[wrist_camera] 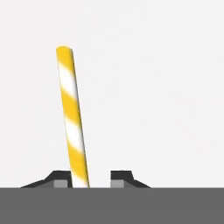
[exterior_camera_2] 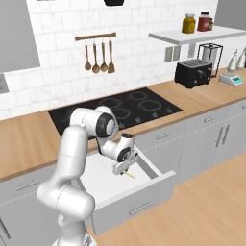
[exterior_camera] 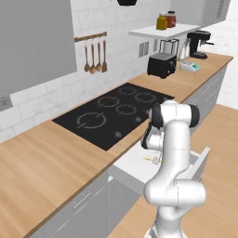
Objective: Take a straw from the drawer in front and place it inside the glass cup on the dining counter.
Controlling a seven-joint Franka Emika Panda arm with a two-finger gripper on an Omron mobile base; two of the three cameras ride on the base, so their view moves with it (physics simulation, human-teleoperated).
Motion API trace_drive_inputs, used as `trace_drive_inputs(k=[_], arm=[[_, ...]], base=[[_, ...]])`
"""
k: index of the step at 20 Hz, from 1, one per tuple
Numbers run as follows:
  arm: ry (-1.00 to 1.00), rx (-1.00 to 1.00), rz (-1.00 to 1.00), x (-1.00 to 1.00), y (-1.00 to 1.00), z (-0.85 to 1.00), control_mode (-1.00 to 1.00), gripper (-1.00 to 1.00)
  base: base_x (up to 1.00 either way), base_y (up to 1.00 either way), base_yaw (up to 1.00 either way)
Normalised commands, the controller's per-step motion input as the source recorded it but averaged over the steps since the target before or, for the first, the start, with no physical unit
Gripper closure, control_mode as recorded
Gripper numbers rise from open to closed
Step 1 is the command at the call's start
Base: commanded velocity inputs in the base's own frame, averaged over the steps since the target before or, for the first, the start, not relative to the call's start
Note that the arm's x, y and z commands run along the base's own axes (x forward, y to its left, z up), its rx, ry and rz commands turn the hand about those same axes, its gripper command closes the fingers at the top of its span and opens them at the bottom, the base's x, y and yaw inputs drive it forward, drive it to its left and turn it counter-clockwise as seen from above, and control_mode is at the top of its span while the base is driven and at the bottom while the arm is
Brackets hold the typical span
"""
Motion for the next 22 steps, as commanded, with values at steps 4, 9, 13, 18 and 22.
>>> trace_drive_inputs(k=[4,9,13,18,22], arm=[[-0.05,0.00,-0.08,-0.95,-0.36,-1.00,-1.00,1.00],[-0.09,0.00,-0.04,-0.91,-0.41,-0.69,-1.00,1.00],[-0.36,0.04,0.00,-0.89,-0.33,0.40,-1.00,1.00],[-0.42,0.06,0.00,-0.82,-0.10,1.00,-1.00,1.00],[-0.26,0.00,0.04,-0.78,0.00,1.00,-1.00,1.00]], base=[[0.00,0.00,0.00],[0.00,0.00,0.00],[0.00,0.00,0.00],[0.00,0.00,0.00],[0.00,0.00,0.00]])
